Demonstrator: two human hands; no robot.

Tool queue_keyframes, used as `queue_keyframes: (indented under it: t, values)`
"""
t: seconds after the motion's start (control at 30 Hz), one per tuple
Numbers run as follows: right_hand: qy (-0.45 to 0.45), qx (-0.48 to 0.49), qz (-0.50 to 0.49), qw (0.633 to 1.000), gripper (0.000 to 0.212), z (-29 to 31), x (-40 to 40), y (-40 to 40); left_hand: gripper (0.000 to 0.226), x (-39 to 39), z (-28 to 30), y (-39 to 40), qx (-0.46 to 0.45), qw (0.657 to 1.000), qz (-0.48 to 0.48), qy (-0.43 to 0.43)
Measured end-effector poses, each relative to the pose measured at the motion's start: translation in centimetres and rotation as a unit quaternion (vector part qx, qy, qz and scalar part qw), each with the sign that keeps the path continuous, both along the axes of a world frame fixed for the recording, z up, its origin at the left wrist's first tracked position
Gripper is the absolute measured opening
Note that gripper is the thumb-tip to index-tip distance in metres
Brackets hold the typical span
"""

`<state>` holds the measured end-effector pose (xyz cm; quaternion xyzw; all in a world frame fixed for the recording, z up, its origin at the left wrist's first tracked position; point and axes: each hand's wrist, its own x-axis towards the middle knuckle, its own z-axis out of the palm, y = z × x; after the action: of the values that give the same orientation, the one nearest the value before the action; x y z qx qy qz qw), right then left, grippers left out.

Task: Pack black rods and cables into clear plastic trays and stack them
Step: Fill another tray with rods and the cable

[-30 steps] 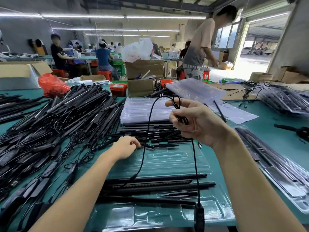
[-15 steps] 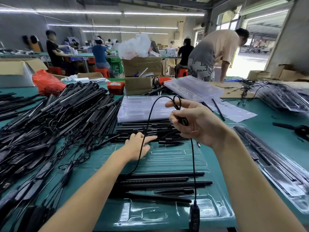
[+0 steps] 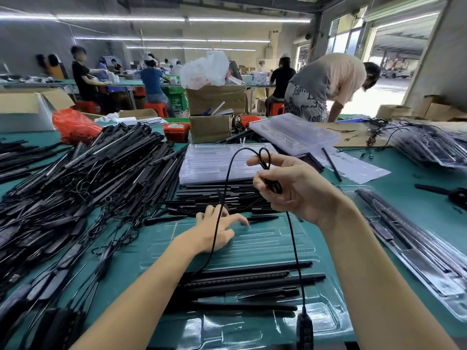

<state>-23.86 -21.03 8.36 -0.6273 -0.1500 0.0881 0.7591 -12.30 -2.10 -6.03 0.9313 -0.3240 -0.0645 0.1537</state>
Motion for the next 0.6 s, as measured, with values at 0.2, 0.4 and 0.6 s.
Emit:
queue_keyframes:
  t: [0.2,0.4,0.6]
  values:
    - [0.003,-0.007,-0.012,1.0,0.024,0.0,-0.1,-0.1,0.072,0.7,-1.3,-0.4,0.053,0.997,0.023,-0.043]
    - [0.007,-0.001,-0.009,1.0,0.023,0.2,-0.2,0.2,0.07,0.7,-1.3,-0.3,0.052,0.998,0.015,-0.021]
    - [0.008,0.021,0.05,0.998,0.025,0.4,-0.6,0.5,0.064,0.3,-0.8,-0.3,0.02,0.999,-0.016,-0.046]
